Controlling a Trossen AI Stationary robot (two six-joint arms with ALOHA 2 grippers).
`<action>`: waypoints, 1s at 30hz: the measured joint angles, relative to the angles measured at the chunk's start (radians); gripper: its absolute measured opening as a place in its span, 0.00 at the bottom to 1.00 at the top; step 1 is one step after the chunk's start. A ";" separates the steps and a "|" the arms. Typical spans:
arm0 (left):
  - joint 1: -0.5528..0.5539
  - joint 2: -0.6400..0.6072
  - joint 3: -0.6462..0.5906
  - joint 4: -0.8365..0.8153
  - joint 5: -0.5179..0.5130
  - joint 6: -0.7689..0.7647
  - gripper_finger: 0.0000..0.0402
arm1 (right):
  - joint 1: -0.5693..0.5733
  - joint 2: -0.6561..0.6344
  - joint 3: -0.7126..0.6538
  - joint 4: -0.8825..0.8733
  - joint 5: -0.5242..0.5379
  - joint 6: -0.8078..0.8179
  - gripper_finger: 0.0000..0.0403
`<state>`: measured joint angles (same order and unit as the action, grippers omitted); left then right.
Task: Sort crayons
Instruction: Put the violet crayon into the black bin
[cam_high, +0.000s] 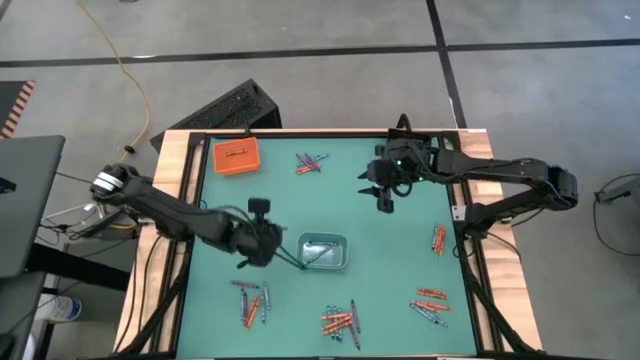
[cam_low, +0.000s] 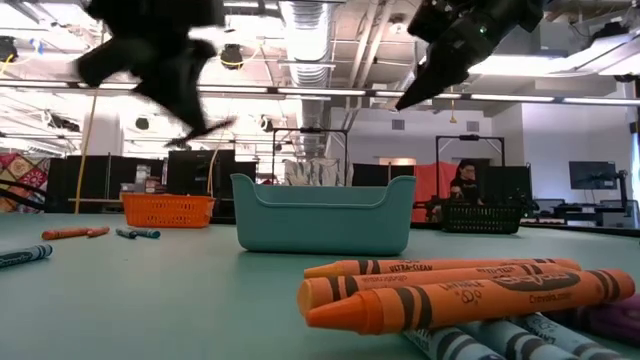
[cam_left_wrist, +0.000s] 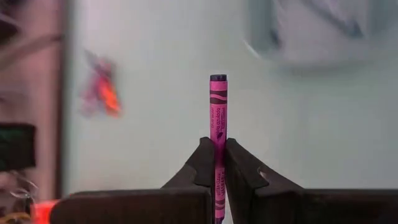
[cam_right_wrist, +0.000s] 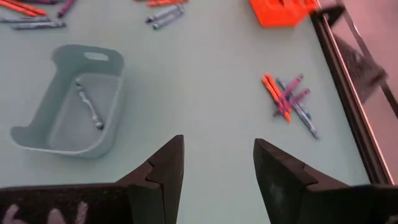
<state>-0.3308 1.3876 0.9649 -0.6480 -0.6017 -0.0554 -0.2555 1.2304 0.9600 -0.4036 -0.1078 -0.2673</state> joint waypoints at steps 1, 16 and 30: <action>0.014 -0.026 0.000 0.044 -0.024 0.034 0.00 | 0.014 0.000 0.000 0.016 0.000 -0.003 0.46; 0.226 -0.164 -0.001 0.717 0.287 0.461 0.00 | 0.248 0.000 0.000 0.513 -0.003 -0.122 0.46; 0.287 -0.039 -0.002 1.043 0.519 0.566 0.00 | 0.281 0.000 0.000 0.674 -0.034 -0.108 0.46</action>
<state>-0.0441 1.3487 0.9634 0.3947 -0.0830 0.5102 0.0254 1.2301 0.9596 0.2707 -0.1417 -0.3748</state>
